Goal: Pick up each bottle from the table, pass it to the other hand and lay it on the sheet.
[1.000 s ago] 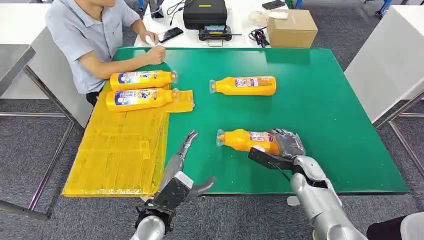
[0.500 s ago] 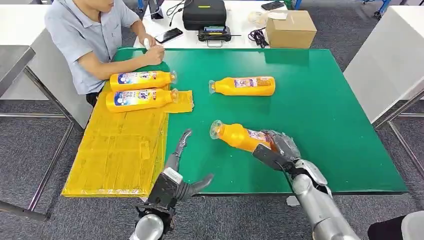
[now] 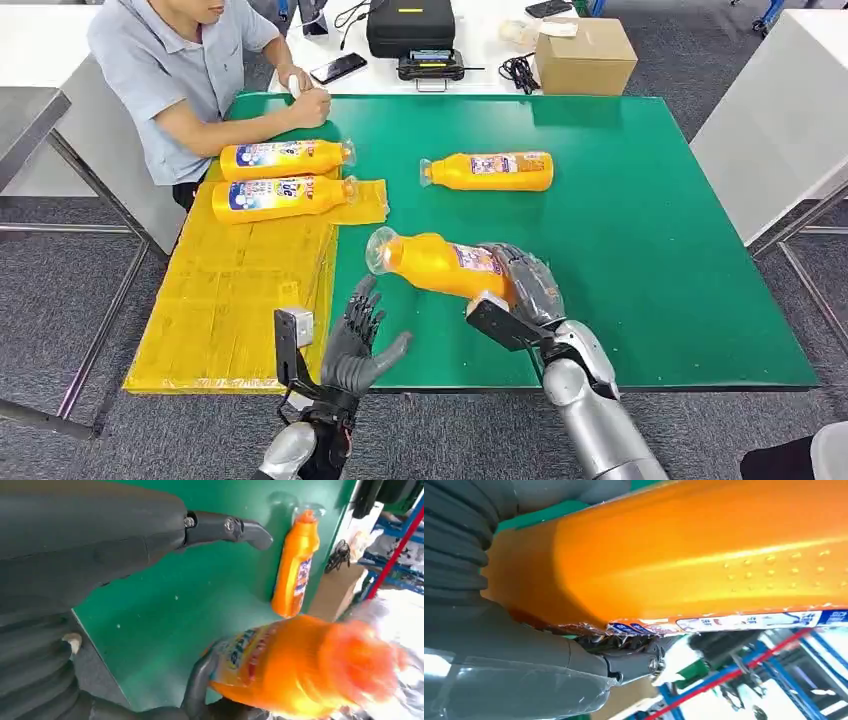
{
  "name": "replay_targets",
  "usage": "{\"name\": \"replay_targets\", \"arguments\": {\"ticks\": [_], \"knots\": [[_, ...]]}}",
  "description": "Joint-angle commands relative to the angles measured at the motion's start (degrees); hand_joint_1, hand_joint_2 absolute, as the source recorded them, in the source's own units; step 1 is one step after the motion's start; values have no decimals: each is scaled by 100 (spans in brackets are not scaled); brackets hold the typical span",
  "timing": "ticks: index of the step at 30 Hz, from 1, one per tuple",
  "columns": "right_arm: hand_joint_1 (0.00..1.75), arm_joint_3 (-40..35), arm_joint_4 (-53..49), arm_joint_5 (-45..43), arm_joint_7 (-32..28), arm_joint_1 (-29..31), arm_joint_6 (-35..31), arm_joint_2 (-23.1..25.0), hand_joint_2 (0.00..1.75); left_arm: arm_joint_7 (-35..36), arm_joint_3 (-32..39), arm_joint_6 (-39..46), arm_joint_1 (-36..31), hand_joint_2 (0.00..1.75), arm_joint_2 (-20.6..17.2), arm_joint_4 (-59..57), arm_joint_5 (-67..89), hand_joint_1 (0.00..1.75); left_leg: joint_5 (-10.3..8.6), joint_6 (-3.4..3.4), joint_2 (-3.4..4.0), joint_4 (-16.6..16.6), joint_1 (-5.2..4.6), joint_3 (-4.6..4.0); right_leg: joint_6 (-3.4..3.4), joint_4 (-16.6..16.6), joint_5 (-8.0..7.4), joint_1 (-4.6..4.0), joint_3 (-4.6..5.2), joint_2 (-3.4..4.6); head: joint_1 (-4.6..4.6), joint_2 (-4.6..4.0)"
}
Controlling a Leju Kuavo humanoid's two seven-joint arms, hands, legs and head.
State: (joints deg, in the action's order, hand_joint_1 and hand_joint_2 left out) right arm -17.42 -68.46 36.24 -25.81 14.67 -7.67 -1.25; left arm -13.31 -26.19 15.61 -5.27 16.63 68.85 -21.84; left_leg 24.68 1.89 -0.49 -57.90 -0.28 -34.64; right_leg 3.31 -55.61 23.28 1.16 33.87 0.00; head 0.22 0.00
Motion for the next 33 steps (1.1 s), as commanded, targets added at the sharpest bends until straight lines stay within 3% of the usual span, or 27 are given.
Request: {"name": "replay_targets", "arguments": {"ticks": [1, 10, 20, 21, 27, 33], "knots": [[175, -585, 194, -381, -180, 68, -113, 98, 175, -253, -454, 98, -436, 175, -268, -334, -441, 0, 10, -10, 10, 2, 4, 25, -14, 4, 6, -5, -24, 5, 2, 0], [162, -874, 1113, -705, -40, 351, 83, 125, 175, -1116, -855, 791, -563, 175, -298, -102, 19, 0, 9, -10, 13, 3, 3, 19, -14, 4, 3, -5, -17, 10, 0, 0], [162, -982, 1326, -764, -40, 484, 181, 180, 175, -1197, -950, 844, -639, 175, -293, -233, 65, 0, 5, -9, 9, 6, 1, 17, -12, 5, 2, -2, -16, 7, 2, 0], [155, -982, 1326, -764, -40, 484, 181, 180, 175, -1197, -950, 844, -639, 175, -293, -233, 65, 0, 2, -6, 6, 5, -1, 7, -8, 5, 0, 0, -8, 5, 2, 0], [175, -1309, 1153, -714, -14, 596, 162, 214, 175, -983, -1019, 627, -787, 175, -277, -616, -104, 0, 9, -11, 17, 2, 2, 19, -15, 1, 4, -4, -16, 14, 2, 0], [175, -1504, 911, -617, 50, 550, 0, 210, 175, -922, -827, 459, -914, 175, -188, -826, -499, 0, 3, -6, 8, 2, -2, 5, -8, 1, 1, 1, -4, 6, 2, 0]]}}
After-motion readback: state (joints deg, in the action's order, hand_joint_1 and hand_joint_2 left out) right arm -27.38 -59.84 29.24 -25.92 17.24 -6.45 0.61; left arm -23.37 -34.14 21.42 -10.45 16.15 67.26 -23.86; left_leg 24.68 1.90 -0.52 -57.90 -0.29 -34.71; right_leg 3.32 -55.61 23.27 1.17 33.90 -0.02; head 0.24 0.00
